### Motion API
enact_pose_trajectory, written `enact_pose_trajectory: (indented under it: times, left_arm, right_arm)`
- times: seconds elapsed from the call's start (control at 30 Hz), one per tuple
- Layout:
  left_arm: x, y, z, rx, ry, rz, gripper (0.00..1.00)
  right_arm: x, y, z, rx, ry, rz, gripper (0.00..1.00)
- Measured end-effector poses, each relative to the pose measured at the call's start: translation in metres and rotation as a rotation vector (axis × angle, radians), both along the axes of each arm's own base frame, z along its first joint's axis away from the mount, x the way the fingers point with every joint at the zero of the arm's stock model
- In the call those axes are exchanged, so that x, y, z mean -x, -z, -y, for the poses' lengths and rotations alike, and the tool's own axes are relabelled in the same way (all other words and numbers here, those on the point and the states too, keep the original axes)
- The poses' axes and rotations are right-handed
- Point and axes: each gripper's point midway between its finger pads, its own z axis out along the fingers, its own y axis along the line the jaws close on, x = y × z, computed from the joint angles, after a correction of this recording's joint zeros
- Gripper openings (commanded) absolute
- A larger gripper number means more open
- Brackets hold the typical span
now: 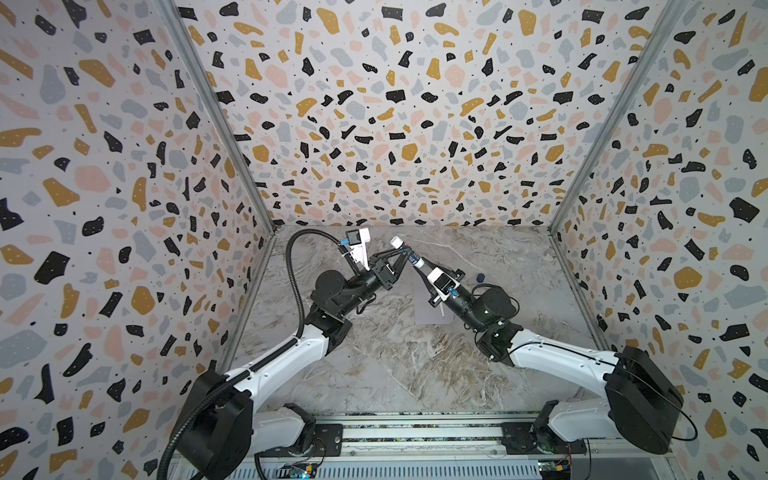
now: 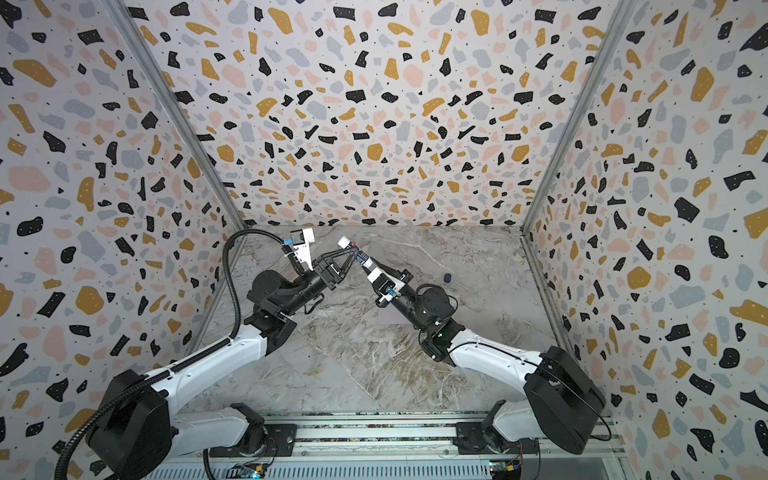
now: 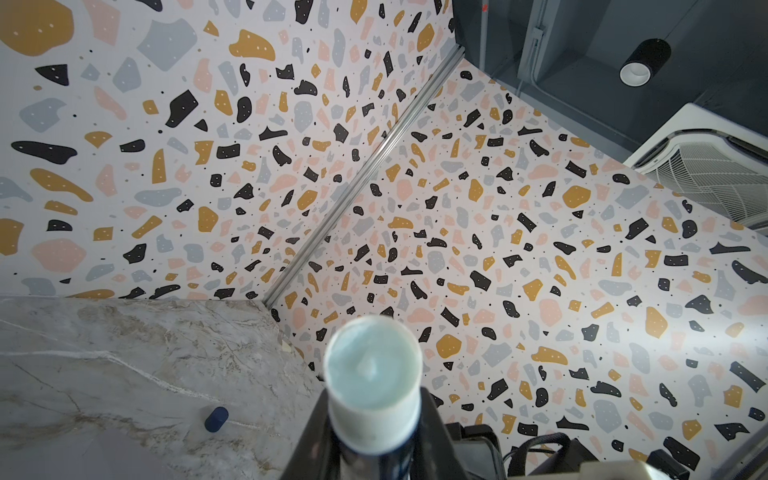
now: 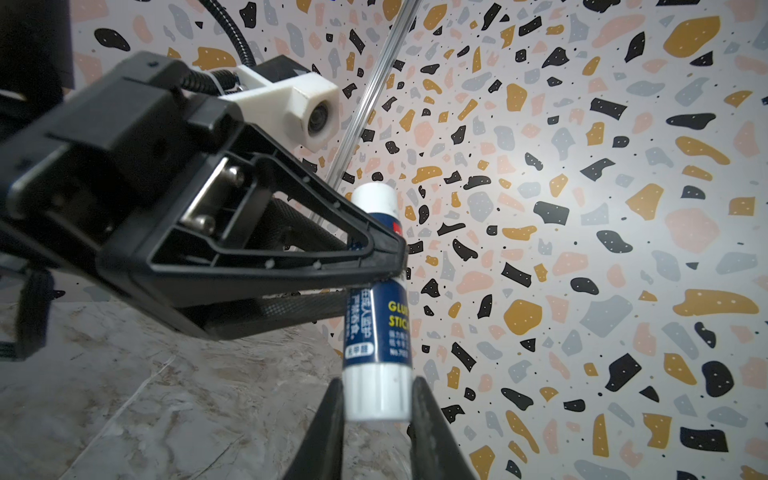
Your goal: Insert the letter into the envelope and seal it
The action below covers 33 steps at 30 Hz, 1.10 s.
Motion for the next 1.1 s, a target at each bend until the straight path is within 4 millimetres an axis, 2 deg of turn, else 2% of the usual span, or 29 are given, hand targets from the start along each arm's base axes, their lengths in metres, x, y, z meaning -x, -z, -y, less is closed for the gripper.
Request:
enact_pose_trajectory:
  times: [0.13,0.3,0.53,0.73,0.93,1.0,1.03,1.1]
  left_arm:
    - [-0.001,-0.001,-0.001,0.001,-0.009,0.004,0.00]
    - [-0.003,-0.003,-0.003,-0.009,-0.028,0.032,0.00]
    - [0.009,-0.010,0.006,-0.042,0.035,0.120,0.00]
    - [0.016,-0.010,0.009,-0.084,0.055,0.189,0.00]
    - [0.021,-0.009,0.013,-0.108,0.078,0.222,0.00]
    - [0.022,-0.010,0.013,-0.111,0.078,0.225,0.00]
    - [0.021,-0.010,0.013,-0.112,0.075,0.224,0.00]
    - [0.019,-0.008,0.013,-0.119,0.072,0.208,0.00]
  right_arm:
    - [-0.001,-0.001,-0.003,0.003,-0.022,-0.026,0.10]
    - [-0.009,-0.003,-0.002,-0.017,-0.145,-0.135,0.10]
    - [-0.001,-0.009,0.010,-0.099,-0.531,-0.402,0.10]
    - [0.004,-0.008,0.010,-0.119,-0.803,-0.623,0.09]
    - [0.012,-0.006,0.011,-0.117,-0.893,-0.723,0.18]
    - [0.012,-0.006,0.012,-0.120,-0.894,-0.726,0.28]
    - [0.012,-0.006,0.012,-0.121,-0.890,-0.723,0.38]
    - [0.008,-0.005,0.013,-0.136,-0.848,-0.709,0.49]
